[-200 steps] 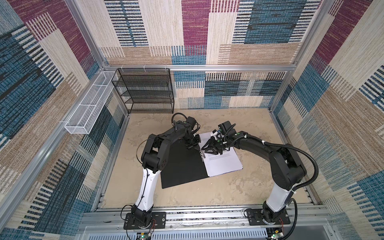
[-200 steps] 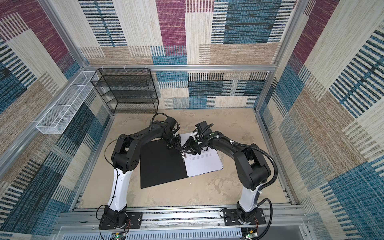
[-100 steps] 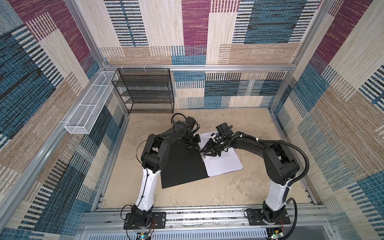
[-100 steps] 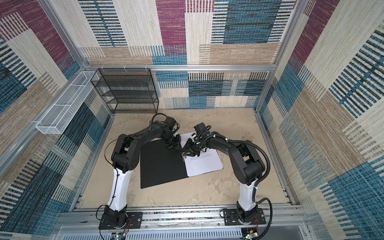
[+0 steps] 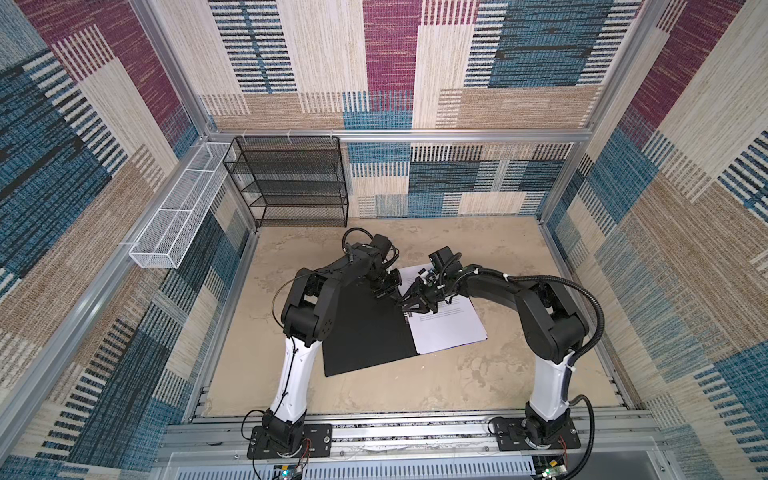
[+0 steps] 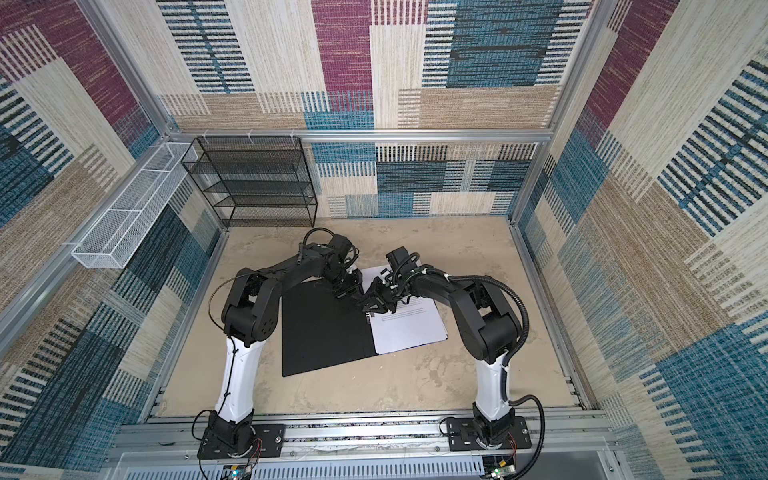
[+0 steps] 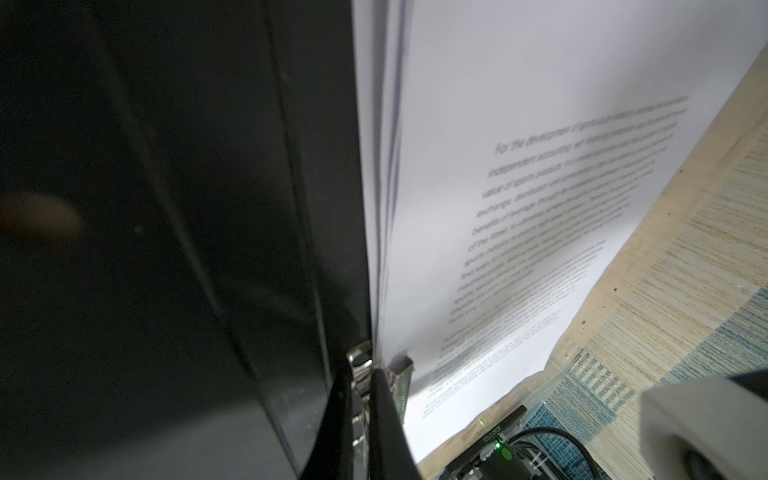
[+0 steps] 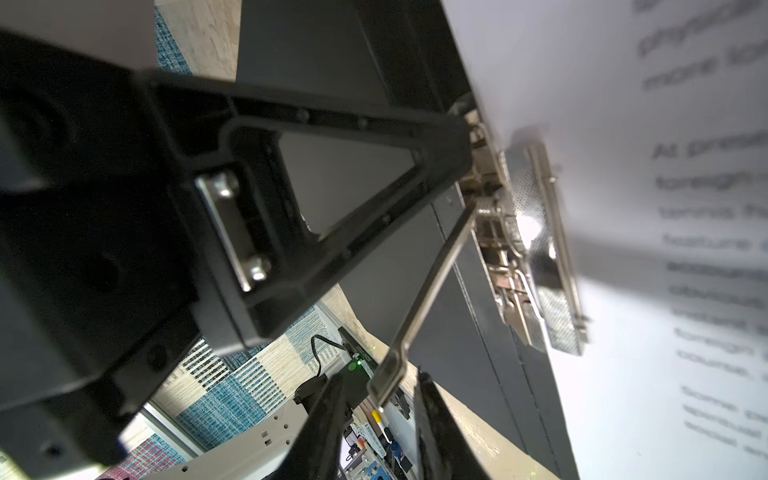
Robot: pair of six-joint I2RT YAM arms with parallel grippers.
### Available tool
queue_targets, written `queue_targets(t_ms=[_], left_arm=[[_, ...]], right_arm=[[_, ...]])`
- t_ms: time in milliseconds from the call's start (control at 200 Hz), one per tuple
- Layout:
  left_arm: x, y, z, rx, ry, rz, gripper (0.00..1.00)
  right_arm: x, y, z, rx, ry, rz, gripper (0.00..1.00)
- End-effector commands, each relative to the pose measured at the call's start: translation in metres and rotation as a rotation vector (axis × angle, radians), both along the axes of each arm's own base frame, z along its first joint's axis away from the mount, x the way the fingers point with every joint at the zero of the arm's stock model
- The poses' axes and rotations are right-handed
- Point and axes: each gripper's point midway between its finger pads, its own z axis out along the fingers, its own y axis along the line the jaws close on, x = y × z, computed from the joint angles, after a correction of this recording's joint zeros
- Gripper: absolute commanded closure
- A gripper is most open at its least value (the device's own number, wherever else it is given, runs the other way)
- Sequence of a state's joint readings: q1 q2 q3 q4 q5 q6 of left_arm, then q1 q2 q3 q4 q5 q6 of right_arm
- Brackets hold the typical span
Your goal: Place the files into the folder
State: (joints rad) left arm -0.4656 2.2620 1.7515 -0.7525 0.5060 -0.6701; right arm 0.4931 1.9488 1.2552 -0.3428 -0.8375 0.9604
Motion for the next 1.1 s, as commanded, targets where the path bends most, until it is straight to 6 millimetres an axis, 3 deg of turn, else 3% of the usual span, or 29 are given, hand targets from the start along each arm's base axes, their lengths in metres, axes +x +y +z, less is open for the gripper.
queue_targets(t_ms=[0, 250, 476, 691, 1092], left_arm=[[-0.005, 0.006, -0.007, 0.036, 0.028, 0.017, 0.94], [-0.005, 0.006, -0.007, 0.032, 0.025, 0.019, 0.94], [-0.006, 0.005, -0.008, 0.027, 0.029, 0.02, 0.95], [-0.005, 0.006, -0.01, 0.026, 0.031, 0.025, 0.95], [-0.006, 0.005, -0.01, 0.016, 0.036, 0.028, 0.95]], right_arm=[[0.0, 0.001, 0.0, 0.016, 0.02, -0.014, 0.69], [0.004, -0.011, 0.003, 0.021, 0.028, -0.057, 0.75], [0.004, -0.008, 0.002, 0.043, 0.036, -0.054, 0.75], [0.011, -0.003, 0.018, 0.073, 0.004, -0.044, 0.73], [0.011, -0.012, 0.006, 0.04, 0.028, -0.06, 0.74]])
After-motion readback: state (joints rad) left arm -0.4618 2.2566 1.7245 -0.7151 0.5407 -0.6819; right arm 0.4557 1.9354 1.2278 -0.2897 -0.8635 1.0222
